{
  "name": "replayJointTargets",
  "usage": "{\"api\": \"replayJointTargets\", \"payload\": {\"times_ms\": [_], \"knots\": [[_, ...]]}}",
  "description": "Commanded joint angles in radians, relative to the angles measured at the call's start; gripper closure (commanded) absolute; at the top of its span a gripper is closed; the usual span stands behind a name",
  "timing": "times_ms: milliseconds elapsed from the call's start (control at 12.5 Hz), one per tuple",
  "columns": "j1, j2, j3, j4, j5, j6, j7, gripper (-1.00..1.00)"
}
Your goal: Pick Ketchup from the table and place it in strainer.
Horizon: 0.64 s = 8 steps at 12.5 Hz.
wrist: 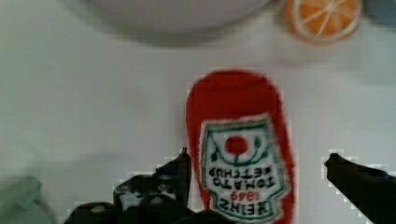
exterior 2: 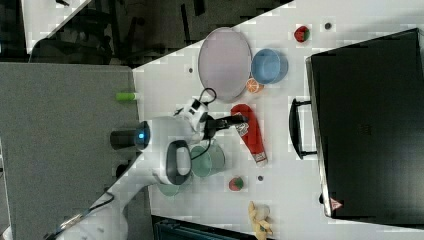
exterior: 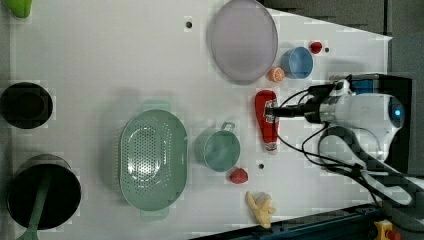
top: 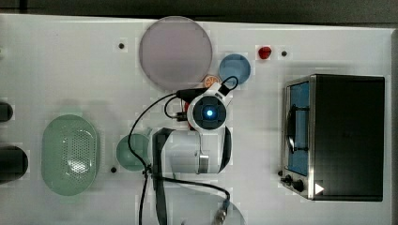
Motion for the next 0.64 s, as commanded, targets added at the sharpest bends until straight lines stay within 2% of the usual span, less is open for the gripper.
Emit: {"api": "replayJointTargets", "payload": {"times_ms": [80,320,640], "knots": [[0.010,0.043,-0.003,-0.041,-0.003,0.066,-0.045,-0.93],[0.010,0.038,-0.002,-0.041,-0.003,0.072,-0.042,-0.21],[0.010,-0.093,-0.001,-0.040,-0.001,0.003,-0.028,-0.16]]}}
